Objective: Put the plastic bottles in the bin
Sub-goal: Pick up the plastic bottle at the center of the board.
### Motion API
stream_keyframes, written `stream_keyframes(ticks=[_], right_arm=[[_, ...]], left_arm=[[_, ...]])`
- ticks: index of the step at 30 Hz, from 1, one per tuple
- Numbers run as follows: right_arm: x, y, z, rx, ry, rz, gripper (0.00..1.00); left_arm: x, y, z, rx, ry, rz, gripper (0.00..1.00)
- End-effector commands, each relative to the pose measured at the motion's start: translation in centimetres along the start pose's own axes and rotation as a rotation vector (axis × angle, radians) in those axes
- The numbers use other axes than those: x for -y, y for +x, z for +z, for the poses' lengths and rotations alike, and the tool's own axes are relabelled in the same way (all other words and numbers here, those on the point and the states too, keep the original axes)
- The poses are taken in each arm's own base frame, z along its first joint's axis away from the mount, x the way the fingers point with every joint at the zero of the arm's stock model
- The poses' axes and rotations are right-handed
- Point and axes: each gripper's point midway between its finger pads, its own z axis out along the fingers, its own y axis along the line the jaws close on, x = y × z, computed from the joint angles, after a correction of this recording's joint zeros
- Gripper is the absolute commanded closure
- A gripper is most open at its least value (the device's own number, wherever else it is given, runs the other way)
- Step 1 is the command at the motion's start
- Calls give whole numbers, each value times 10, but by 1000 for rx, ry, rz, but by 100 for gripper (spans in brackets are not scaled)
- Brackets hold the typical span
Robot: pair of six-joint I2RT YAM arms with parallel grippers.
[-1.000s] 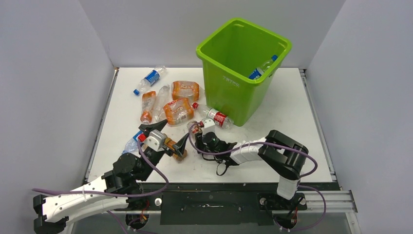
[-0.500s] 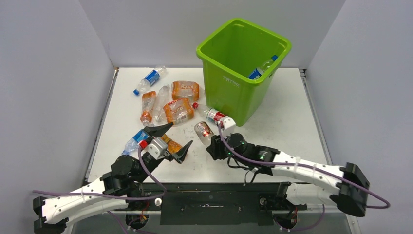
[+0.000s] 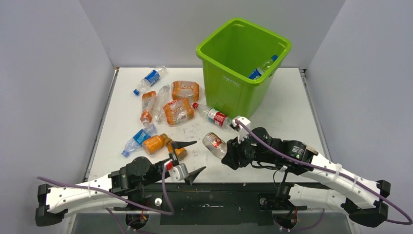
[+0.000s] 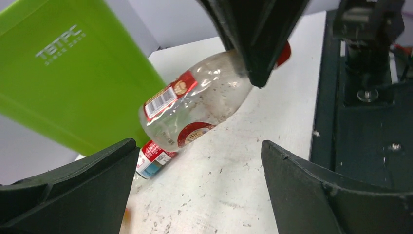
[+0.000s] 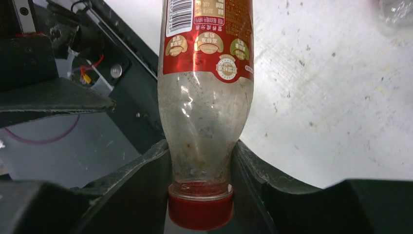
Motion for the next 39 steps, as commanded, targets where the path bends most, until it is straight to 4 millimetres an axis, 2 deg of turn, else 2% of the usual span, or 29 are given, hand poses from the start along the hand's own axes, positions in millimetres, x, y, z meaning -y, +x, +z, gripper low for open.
stream_keyframes(ticks=[1,6,12,21,28,31,32,34,36,37,38,39], right_arm=[[-10,17,-15,-129,-31,21,95],[-23,18,-14,-192,-79,23,95],[-39,15,-13,-234,-135,23,95],[-56,28,-6,-295,-207,0,95],[-74,18,-1,-275,-251,-15,95],[-74,13,-1,-260,-236,-14,93],[-73,10,-2,-251,-229,-14,82],[-74,2,-4,-219,-226,-5,44],[-78,-10,-9,-167,-232,12,18],[-79,-16,-11,-137,-232,21,7],[-80,-26,-16,-99,-229,29,1],[-78,-34,-19,-61,-208,39,2]], left_arm=[[19,8,2,-58,65,220,4],[24,28,2,-166,28,444,4],[15,39,2,-221,-66,579,4],[17,32,6,-179,-93,539,0],[26,37,10,-202,-61,508,24],[27,33,11,-186,-55,487,46],[27,32,11,-185,-53,485,53],[26,31,10,-194,-54,480,65],[24,30,10,-201,-61,465,76],[24,28,9,-199,-60,452,80],[24,28,9,-197,-59,440,84],[25,27,9,-193,-57,424,89]])
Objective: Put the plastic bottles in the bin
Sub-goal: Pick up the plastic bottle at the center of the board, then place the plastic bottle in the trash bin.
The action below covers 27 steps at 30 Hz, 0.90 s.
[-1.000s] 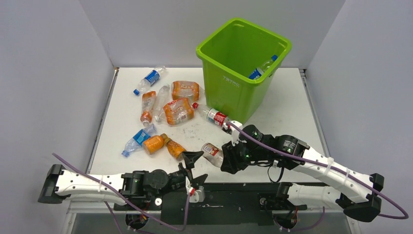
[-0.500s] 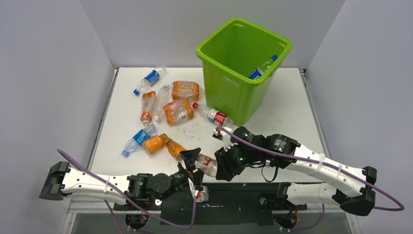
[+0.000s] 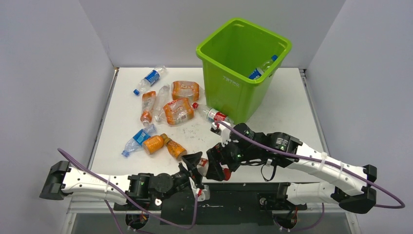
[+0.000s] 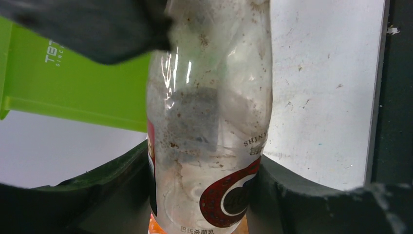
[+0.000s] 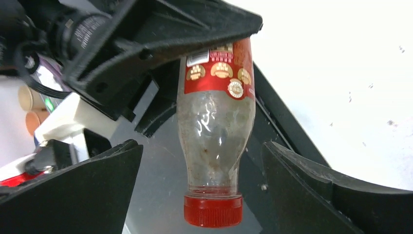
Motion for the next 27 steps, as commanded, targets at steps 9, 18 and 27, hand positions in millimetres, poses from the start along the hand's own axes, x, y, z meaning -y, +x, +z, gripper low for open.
stream_keyframes(ticks=[9,18,27], right_arm=[[-30,-121,-196,1167,-216,24,10],[-33,-136,-154,1123,-174,-87,10],[-38,-152,-119,1069,-160,-110,10]], left_arm=[[-76,-78,-17,98,-122,-836,100],[-82,-115,-7,288,-92,-1294,100],[-85,-112,-2,260,-81,-1310,100]])
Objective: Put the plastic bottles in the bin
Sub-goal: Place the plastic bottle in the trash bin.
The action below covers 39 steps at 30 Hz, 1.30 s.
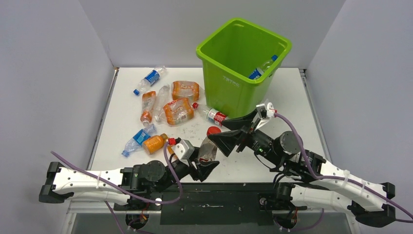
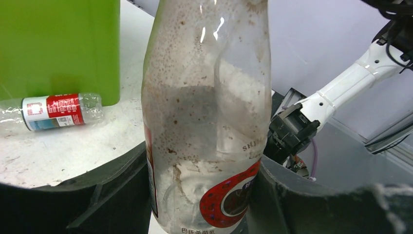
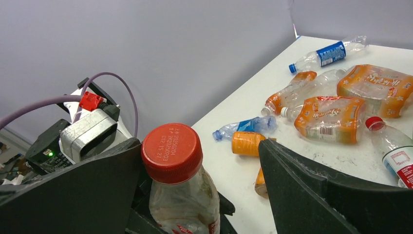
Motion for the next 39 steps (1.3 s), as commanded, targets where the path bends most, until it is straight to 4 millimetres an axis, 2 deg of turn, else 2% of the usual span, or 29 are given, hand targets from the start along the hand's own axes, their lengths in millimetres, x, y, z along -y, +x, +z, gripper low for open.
stream_keyframes(ticks=[1,5,7,10,14,16,17,19,21,22,23,26,28,31,32,33,36,38,39], right_arm=[[-14,-16,8,58,-50,-6,10],[-11,-12,12,36,-28,-13,6],[-9,-10,14,28,-17,-15,0],[-8,0,17,-16,-10,-20,18],[-8,8,24,-84,4,-41,48],[-7,10,25,-112,11,-59,67],[-8,9,26,-118,13,-64,78],[-8,6,26,-127,24,-77,94],[-9,-1,24,-122,31,-89,95],[-9,-7,23,-115,37,-96,95],[-9,-12,21,-112,45,-107,95],[-10,-34,15,-85,72,-138,95],[-12,-52,11,-64,86,-166,95],[-20,-89,5,-16,103,-211,95],[-28,-113,1,25,103,-224,95],[-30,-126,2,39,114,-246,95],[-32,-171,3,109,186,-317,95],[-22,-198,6,155,299,-371,95],[-16,-214,7,190,364,-392,95]], left_arm=[[14,-36,0,78,53,-104,100],[13,-34,1,76,53,-94,100],[14,-33,1,79,58,-87,100],[14,-33,2,86,62,-77,100],[11,-36,2,90,45,-54,100],[11,-38,2,91,47,-35,100],[12,-40,2,92,54,-20,93],[13,-42,2,96,64,24,64],[12,-47,0,107,69,67,34],[10,-50,-2,115,64,85,14],[7,-55,-4,124,54,107,2],[-9,-71,-13,154,2,199,4],[-24,-89,-24,191,-57,251,4],[-53,-113,-42,241,-182,334,4],[-63,-120,-48,252,-228,381,4],[-72,-125,-53,265,-270,404,4],[-98,-133,-70,295,-394,443,4],[-111,-131,-78,319,-446,419,4],[-116,-123,-79,325,-451,415,4]])
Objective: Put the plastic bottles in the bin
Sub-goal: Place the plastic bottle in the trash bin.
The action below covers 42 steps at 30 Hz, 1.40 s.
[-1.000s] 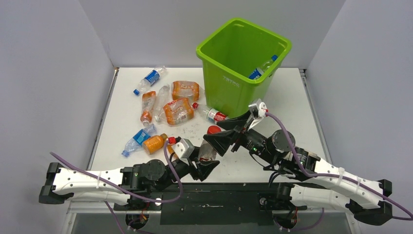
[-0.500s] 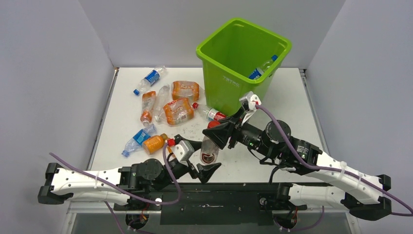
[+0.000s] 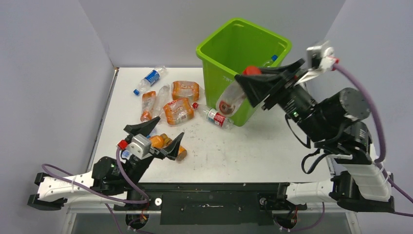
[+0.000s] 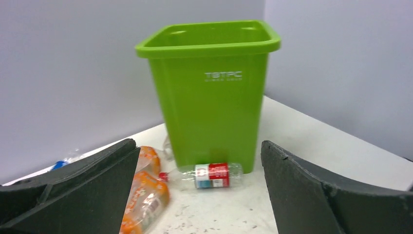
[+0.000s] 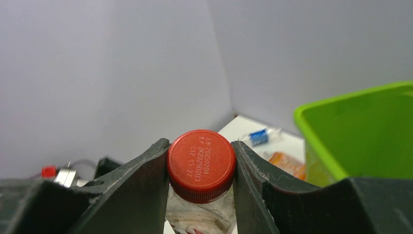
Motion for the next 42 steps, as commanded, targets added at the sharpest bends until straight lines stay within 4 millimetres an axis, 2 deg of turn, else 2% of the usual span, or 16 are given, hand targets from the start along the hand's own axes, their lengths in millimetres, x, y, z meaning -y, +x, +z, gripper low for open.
stream_keyframes(ticks=[1,7,8,11,17,19,23,27,34,36,38,42], right_arm=[[48,-38,12,66,305,-176,95],[97,-64,37,168,619,-250,95],[121,-73,44,201,677,-229,95],[166,-102,50,334,744,-146,95],[241,-124,78,466,828,-103,95],[264,-118,87,451,851,-100,95],[295,-91,96,407,905,-119,95],[328,-60,95,334,974,-124,95],[370,-19,88,224,1042,-123,95],[378,-9,87,195,1046,-116,89],[384,-3,85,179,1045,-107,77],[386,2,85,154,1025,-93,24]], left_arm=[[-38,13,-11,23,-157,44,4],[-50,39,-18,23,-202,4,4],[-50,42,-17,5,-198,13,4],[-49,46,-13,-19,-202,27,4],[-53,47,-10,-23,-205,14,4],[-54,49,-11,-26,-203,16,4],[-58,48,-12,-22,-216,10,4],[-55,49,-10,-23,-200,13,4],[-52,52,-7,-40,-187,23,4],[-50,55,-5,-49,-182,29,4],[-49,56,-4,-60,-182,38,4],[-49,59,-3,-72,-184,57,4]])
